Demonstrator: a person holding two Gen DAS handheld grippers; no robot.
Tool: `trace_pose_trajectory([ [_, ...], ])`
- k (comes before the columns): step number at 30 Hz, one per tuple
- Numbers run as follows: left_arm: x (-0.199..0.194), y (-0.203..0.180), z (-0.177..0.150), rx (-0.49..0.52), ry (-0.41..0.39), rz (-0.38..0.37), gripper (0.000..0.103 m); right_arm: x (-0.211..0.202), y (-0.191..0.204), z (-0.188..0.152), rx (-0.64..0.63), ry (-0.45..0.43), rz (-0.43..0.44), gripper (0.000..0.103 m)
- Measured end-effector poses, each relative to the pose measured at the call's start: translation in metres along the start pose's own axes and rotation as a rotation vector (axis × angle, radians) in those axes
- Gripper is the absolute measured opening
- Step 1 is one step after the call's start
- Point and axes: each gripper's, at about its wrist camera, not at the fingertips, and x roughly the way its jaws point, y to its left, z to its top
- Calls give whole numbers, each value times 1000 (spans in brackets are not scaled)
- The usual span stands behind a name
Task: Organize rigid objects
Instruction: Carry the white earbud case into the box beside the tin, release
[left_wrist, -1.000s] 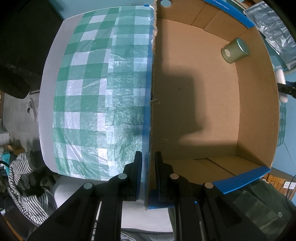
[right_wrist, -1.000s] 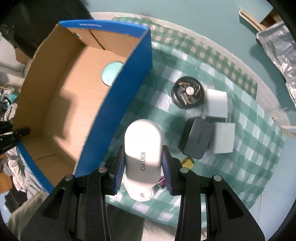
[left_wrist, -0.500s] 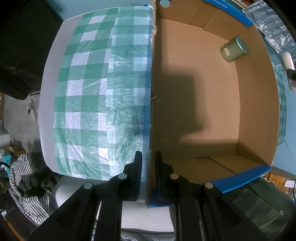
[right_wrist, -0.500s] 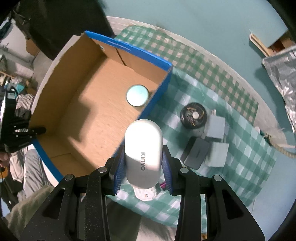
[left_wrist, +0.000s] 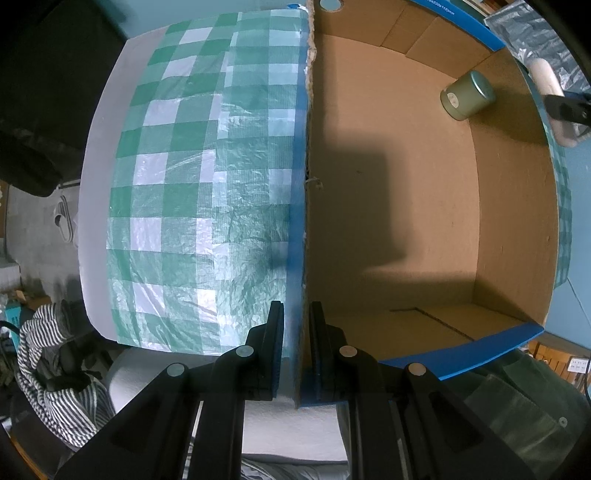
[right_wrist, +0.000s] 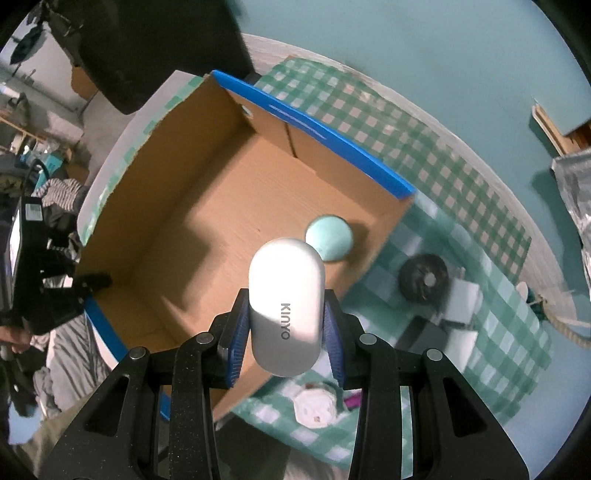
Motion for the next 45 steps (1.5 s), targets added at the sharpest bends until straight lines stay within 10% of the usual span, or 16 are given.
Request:
trace_pose_trajectory([
  [23,0,2,3,-6,2,-5,13,77,19,22,-70,145,-11,36],
  [45,4,3,7,-14,18,4,13,59,6,21,-63,107,-8,41],
])
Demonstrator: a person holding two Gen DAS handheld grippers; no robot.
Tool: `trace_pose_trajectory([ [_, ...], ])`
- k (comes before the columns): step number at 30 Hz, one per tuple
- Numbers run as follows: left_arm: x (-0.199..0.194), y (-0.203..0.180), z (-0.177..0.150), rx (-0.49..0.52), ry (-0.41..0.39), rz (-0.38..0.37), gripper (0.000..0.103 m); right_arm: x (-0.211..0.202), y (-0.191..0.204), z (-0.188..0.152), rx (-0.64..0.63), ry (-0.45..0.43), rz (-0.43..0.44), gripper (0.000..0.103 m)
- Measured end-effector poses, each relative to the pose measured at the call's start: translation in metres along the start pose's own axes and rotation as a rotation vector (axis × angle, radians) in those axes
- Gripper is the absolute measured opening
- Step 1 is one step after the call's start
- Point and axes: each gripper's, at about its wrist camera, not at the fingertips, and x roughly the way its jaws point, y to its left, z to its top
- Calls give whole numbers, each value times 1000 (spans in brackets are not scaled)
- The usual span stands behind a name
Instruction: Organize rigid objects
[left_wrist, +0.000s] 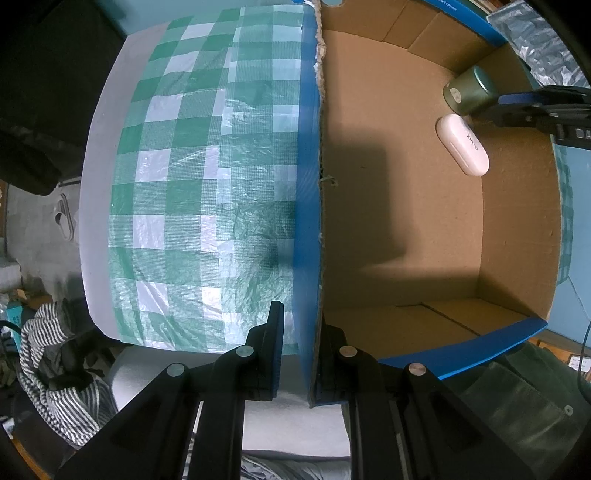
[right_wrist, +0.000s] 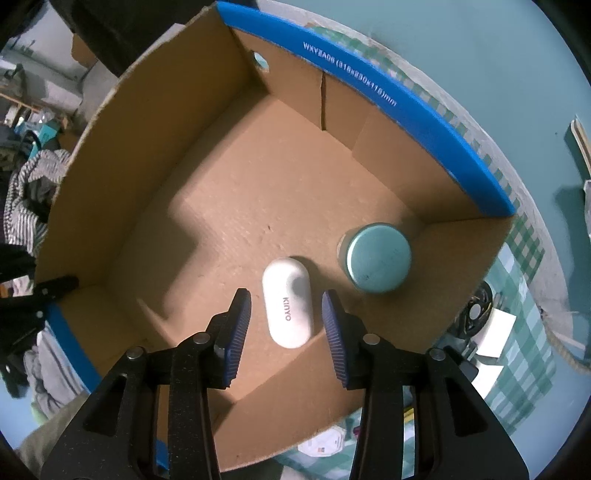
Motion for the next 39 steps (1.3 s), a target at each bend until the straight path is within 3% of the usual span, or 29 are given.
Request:
trace_pose_trajectory([
  [4,1,0,1,-7,3,-1,13,-12,0,-6,-6,-27,-4,51],
  [27,-3,-4,4,-12,-11,-22,14,-93,8,-49,-70,-146,-40,56],
  [39,-6,-8,4,-6,-20,-18,15,-104,-3,-81,-48,-151,-47,62],
])
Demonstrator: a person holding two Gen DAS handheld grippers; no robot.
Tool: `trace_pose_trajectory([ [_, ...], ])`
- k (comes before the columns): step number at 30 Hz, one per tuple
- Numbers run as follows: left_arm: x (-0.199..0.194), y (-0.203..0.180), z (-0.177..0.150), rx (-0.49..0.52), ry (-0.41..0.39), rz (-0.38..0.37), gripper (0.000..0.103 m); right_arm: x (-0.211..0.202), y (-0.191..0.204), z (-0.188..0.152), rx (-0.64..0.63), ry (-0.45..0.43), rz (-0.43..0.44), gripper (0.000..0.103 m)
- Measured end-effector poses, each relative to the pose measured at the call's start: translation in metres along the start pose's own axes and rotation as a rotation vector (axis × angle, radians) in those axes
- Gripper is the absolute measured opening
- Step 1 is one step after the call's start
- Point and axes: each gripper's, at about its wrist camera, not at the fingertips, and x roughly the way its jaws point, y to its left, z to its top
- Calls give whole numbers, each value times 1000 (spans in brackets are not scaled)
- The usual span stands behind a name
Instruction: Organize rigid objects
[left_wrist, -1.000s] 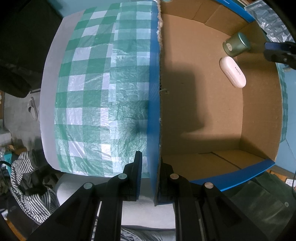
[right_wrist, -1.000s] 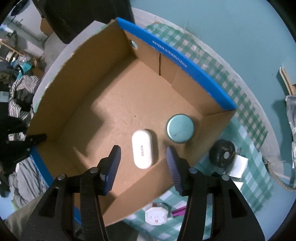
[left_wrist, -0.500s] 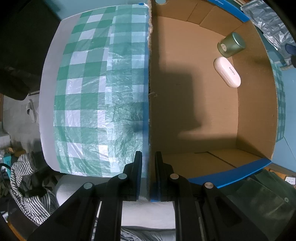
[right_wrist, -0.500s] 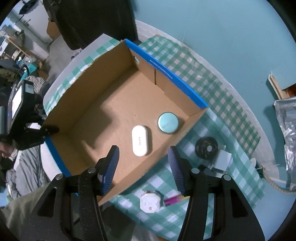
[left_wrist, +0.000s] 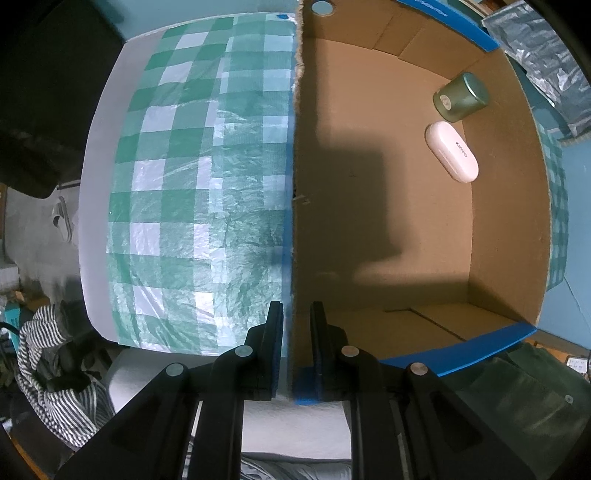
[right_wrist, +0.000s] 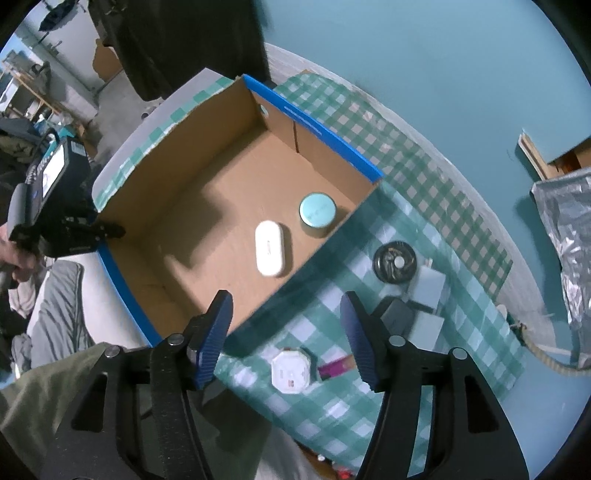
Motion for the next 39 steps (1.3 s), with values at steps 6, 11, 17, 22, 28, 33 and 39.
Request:
trace_pose_trajectory([
  [6,-2,-3,0,-4,-9,5,15,17,-7,-23,31,31,13,62],
  [11,-2,-4,-1,2,-8,11,15,46,-10,-48,22,71,31,62],
  [17,-1,-3,-2,1,-6,9,15,90,-14,-74,15,125,54,62],
  [22,-2,-3,-3,1,-8,11,15,121,-14,-91,22,157,61,62],
  [28,-2,-4,-3,-10,-15,40,15,142,-6,-101,3,164,46,62],
  [33,-3,-2,-2,-22,-13,40,15,151,-4,-103,7,184,45,62],
  [39,-3,2,0,-29,-11,32,15,161,-4,-104,27,196,41,62],
])
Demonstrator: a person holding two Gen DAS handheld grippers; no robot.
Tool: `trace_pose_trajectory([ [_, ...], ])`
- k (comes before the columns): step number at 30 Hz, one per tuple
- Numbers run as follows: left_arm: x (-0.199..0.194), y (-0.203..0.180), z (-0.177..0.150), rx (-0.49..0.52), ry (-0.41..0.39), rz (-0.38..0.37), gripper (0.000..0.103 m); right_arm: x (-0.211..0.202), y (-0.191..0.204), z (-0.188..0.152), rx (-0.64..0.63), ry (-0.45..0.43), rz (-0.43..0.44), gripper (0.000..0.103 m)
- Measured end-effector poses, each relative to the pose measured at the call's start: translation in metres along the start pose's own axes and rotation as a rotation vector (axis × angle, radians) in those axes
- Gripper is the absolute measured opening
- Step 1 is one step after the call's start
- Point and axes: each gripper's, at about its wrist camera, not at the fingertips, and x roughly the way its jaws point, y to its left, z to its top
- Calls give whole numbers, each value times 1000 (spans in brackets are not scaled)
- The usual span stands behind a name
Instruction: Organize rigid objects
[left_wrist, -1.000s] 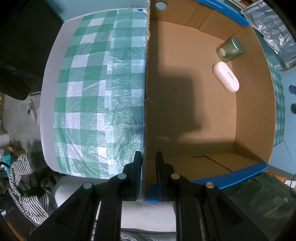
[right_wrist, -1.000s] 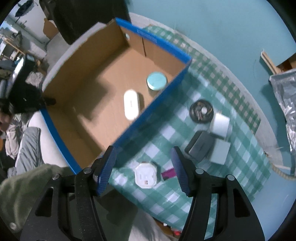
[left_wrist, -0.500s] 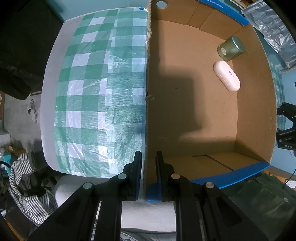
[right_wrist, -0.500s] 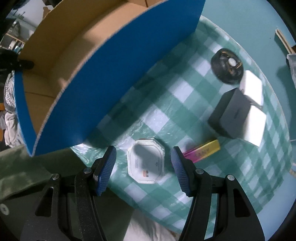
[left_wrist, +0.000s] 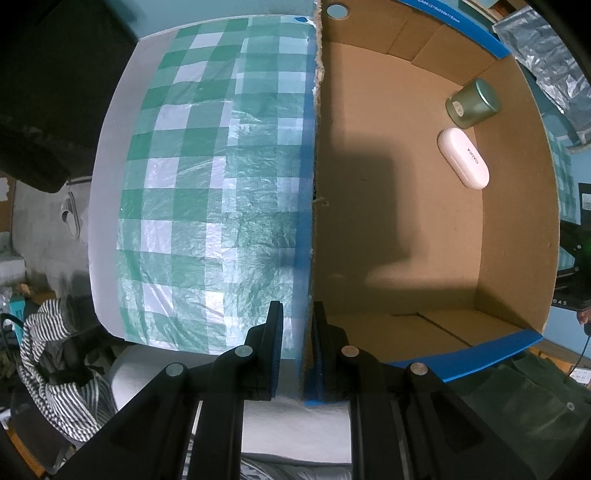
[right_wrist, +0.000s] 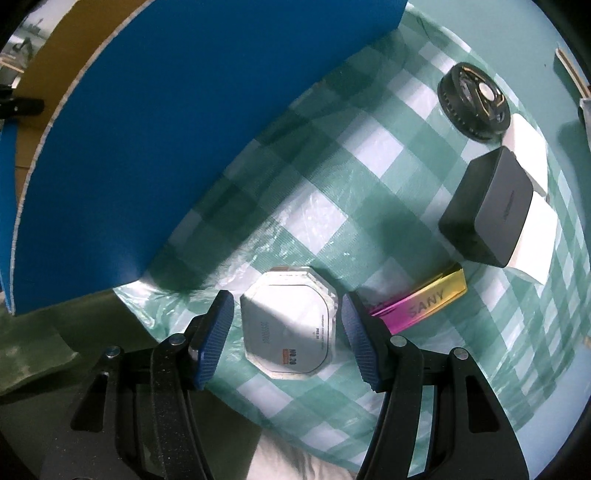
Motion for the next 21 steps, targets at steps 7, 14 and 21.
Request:
trace_pose_trajectory([
  [7,-3,1,-1,9,-11,-10,15,12,-4,-6,12,11,-7,60],
  [14,0,2,-1,5,-9,-17,15,10,5,-11,-11,-7,-47,54],
  [21,1,3,0,6,-7,-17,15,1,-2,-14,24,-38,-16,53],
])
